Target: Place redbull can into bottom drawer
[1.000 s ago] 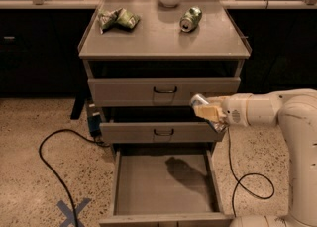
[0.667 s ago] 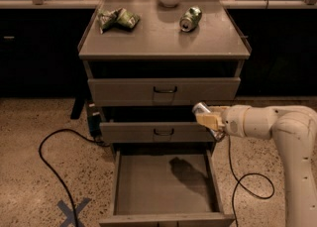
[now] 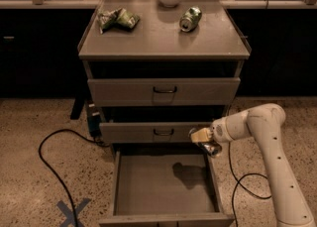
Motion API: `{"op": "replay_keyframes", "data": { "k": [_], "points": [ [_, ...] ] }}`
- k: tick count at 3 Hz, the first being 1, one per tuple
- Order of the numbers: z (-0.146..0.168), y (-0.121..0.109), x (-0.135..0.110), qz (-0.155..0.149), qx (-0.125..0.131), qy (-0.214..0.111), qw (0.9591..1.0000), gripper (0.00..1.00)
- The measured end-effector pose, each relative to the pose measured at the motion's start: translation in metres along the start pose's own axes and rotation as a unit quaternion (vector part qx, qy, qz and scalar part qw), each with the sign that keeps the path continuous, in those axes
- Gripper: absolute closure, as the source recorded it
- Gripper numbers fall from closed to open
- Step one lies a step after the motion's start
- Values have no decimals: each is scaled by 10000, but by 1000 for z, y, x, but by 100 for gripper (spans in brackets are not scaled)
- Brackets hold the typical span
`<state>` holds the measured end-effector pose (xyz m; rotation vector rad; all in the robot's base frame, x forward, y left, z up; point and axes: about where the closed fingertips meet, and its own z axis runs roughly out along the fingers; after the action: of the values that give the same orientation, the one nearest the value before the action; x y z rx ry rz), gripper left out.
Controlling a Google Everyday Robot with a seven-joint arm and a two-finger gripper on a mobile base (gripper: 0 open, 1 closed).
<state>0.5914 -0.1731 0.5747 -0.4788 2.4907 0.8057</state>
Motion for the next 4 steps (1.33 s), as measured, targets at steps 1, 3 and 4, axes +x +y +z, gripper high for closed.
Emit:
{"op": "replay_keyframes", "data": {
  "k": [1, 3, 4],
  "points": [
    [17, -14, 3, 236, -39, 127, 9996, 100],
    [58, -31, 1, 257, -180, 84, 9995, 100],
    [111, -52, -2, 215, -384, -250, 9987, 100]
  ]
}}
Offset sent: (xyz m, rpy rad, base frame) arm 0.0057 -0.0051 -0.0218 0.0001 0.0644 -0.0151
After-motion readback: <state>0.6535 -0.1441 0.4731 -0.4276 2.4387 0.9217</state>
